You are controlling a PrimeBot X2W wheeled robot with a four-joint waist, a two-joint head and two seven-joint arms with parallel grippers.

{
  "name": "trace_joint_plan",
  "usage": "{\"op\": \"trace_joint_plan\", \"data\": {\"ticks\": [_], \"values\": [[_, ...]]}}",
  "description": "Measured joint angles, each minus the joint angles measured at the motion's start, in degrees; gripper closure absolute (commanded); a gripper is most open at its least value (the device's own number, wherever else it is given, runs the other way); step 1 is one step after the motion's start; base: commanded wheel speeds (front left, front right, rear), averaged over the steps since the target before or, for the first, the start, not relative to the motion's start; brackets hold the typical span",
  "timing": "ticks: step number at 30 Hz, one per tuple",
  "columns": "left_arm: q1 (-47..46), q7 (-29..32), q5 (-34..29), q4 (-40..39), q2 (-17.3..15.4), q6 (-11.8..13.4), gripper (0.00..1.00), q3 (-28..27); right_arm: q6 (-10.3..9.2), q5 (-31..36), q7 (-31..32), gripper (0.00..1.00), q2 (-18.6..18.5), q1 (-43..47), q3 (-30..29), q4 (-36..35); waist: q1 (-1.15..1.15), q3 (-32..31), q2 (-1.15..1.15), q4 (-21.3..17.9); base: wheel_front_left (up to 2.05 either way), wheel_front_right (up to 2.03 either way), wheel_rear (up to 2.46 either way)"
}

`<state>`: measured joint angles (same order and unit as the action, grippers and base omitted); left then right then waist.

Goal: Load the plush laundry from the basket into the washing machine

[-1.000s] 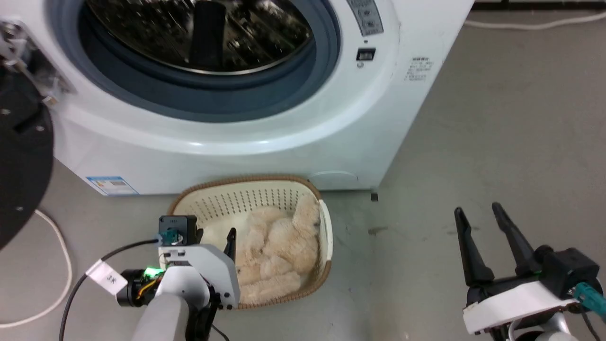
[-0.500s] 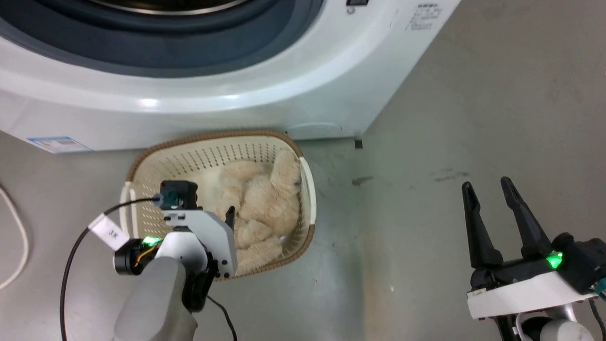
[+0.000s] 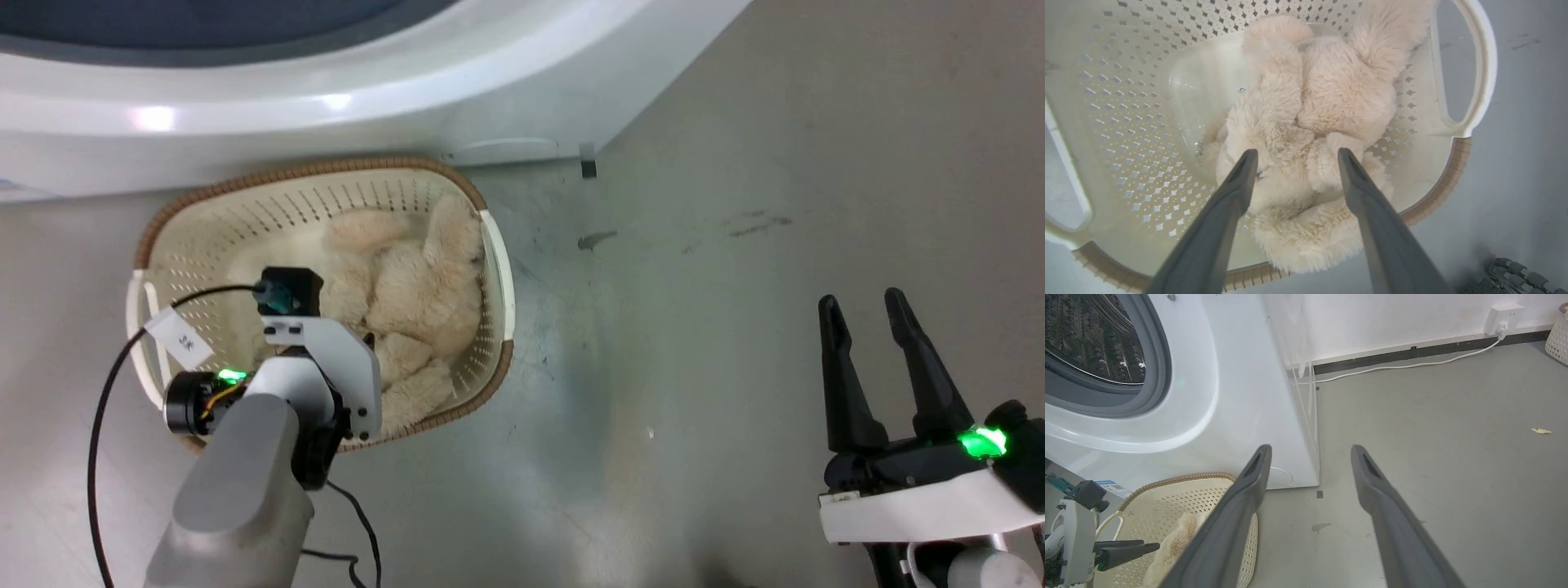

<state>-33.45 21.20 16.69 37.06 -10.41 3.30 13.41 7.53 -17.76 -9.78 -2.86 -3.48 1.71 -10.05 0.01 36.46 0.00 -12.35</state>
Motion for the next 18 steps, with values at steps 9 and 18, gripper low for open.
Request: {"op": "trace_joint_plan", "data": {"ticks": [9, 18], "values": [[-4.9, 1.5, 1.2, 4.6, -2.7, 2.3, 0.00, 1.1, 0.00, -1.8, -1.2, 0.00, 0.0, 0.2, 0.0, -2.0, 0.00, 5.1, 0.00, -0.8, 0.00, 0.00, 0.00], [-9.3, 2.3, 3.8, 7.9, -3.2, 2.3, 0.00, 2.7, 0.00, -3.6, -2.1, 0.00, 0.0, 0.7, -0.4, -3.5, 0.00, 9.7, 0.00, -1.3, 0.00, 0.00, 0.00]]}}
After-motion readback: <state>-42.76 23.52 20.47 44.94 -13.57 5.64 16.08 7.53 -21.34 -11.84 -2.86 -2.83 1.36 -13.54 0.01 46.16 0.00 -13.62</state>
